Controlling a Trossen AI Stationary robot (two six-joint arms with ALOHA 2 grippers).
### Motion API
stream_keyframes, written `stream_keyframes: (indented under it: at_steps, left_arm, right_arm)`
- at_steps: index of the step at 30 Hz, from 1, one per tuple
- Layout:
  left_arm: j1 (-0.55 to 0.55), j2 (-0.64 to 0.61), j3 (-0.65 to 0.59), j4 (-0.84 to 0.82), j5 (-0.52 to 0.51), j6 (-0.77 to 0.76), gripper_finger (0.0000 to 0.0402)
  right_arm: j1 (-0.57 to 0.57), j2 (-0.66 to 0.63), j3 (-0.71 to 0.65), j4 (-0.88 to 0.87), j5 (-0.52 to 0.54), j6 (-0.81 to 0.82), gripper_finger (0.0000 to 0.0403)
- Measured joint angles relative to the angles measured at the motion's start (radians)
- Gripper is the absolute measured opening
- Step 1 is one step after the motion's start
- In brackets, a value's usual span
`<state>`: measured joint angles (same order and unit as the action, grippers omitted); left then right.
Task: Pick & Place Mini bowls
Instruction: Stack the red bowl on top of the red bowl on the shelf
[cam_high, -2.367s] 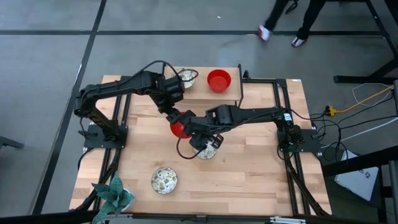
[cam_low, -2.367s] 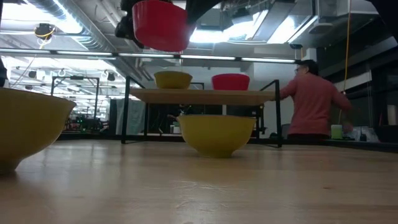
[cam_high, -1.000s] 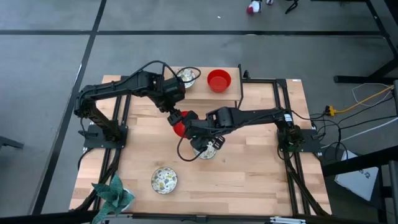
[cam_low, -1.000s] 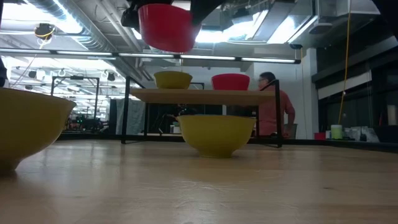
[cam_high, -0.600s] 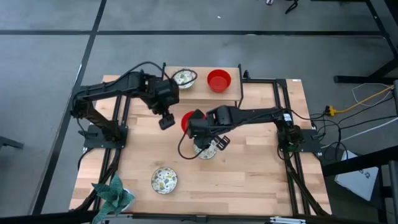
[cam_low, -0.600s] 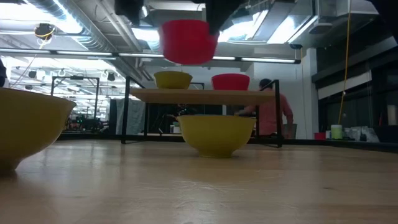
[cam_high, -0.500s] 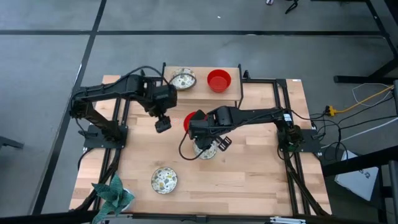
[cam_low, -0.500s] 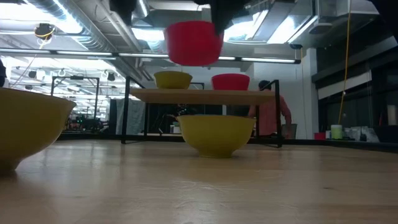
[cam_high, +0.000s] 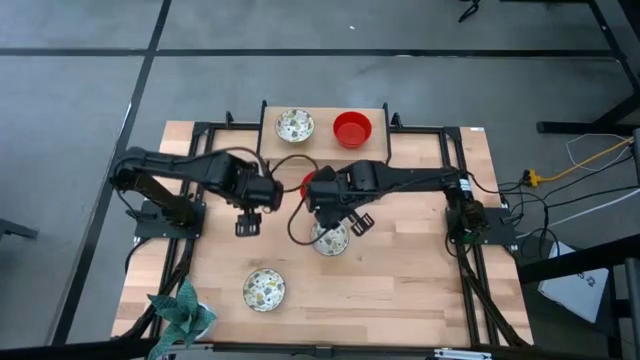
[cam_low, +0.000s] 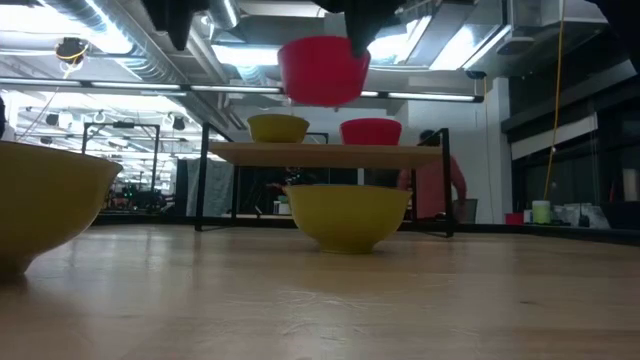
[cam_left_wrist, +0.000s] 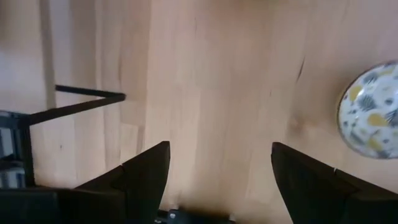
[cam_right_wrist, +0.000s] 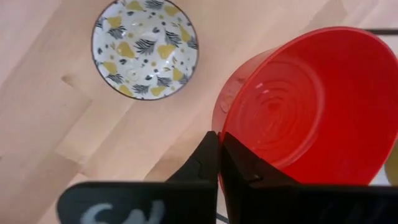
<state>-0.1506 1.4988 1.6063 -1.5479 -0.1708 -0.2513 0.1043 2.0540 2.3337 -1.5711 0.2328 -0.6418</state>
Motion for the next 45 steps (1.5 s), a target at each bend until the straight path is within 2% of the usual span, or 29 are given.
stream_keyframes:
  at_steps: [7, 11, 19, 24, 27, 32, 38, 45]
  left_arm:
    - [-0.033, -0.010, -0.151, 0.127, 0.013, 0.049, 0.0271]
    - [-0.030, -0.064, -0.223, 0.240, 0.013, 0.064, 0.0271]
    - [-0.029, -0.288, -0.292, 0.470, -0.078, 0.057, 0.0271]
    - [-0.029, -0.441, -0.332, 0.692, -0.082, 0.121, 0.0271]
    - [-0.030, -0.505, -0.351, 0.768, -0.086, 0.151, 0.0271]
    - [-0.031, -0.549, -0.357, 0.781, -0.090, 0.160, 0.0271]
    - [-0.031, -0.539, -0.357, 0.778, -0.086, 0.161, 0.0271]
    - [-0.031, -0.505, -0.357, 0.768, -0.010, 0.161, 0.0271]
  right_arm:
    - [-0.050, -0.045, 0.000, 0.000, 0.002, 0.017, 0.0003]
    - [-0.077, -0.069, 0.001, 0.000, 0.002, 0.017, 0.0003]
    - [-0.137, -0.123, 0.001, 0.001, 0.036, 0.001, 0.0003]
    - [-0.188, -0.150, 0.001, 0.001, 0.036, -0.012, 0.0003]
    - [-0.225, -0.154, 0.001, 0.008, 0.036, -0.024, 0.0003]
    - [-0.304, -0.154, 0.001, 0.007, 0.026, -0.034, 0.0003]
    - [-0.405, -0.154, 0.001, 0.010, -0.033, -0.043, 0.0003]
    - [-0.502, -0.154, 0.001, 0.010, -0.103, -0.047, 0.0003]
